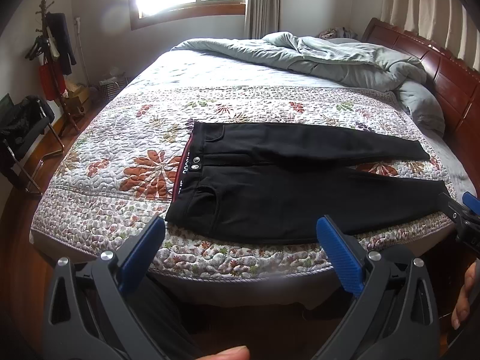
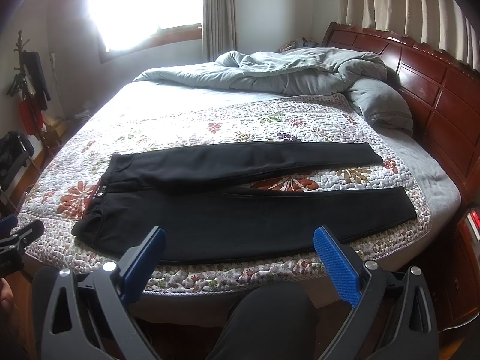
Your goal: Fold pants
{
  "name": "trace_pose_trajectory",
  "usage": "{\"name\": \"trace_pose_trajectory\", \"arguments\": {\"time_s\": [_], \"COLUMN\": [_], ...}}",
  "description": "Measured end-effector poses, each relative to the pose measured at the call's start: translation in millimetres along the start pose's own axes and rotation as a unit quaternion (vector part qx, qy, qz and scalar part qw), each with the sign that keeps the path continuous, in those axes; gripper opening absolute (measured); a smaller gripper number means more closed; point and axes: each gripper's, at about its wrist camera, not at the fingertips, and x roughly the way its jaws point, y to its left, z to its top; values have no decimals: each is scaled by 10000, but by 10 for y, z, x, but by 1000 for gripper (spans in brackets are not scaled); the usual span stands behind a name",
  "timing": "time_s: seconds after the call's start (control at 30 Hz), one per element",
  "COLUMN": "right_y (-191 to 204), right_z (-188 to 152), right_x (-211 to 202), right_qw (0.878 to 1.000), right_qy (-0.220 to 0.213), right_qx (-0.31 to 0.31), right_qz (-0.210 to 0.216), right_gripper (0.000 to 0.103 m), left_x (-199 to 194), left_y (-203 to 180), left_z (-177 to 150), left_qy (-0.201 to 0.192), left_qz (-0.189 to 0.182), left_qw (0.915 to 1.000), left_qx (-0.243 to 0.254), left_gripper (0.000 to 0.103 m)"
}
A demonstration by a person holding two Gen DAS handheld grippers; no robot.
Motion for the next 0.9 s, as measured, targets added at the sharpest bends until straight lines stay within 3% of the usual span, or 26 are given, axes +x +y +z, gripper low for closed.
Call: {"name": "trace_pose_trajectory", "arguments": {"time_s": [0.9], "right_y": [-26], "right_z": [-35], "right_x": [22], "right_qw": [10000], "right_qy": [39], "right_qx": [24], "right_qz": [4], "right_gripper": [99], "left_x": [-17], "left_y": [5], "left_z": [-10], "left_qy": [4], "left_qz": [-4], "left_qw": [10000], "left_qx": [3], "left_gripper": [100]}}
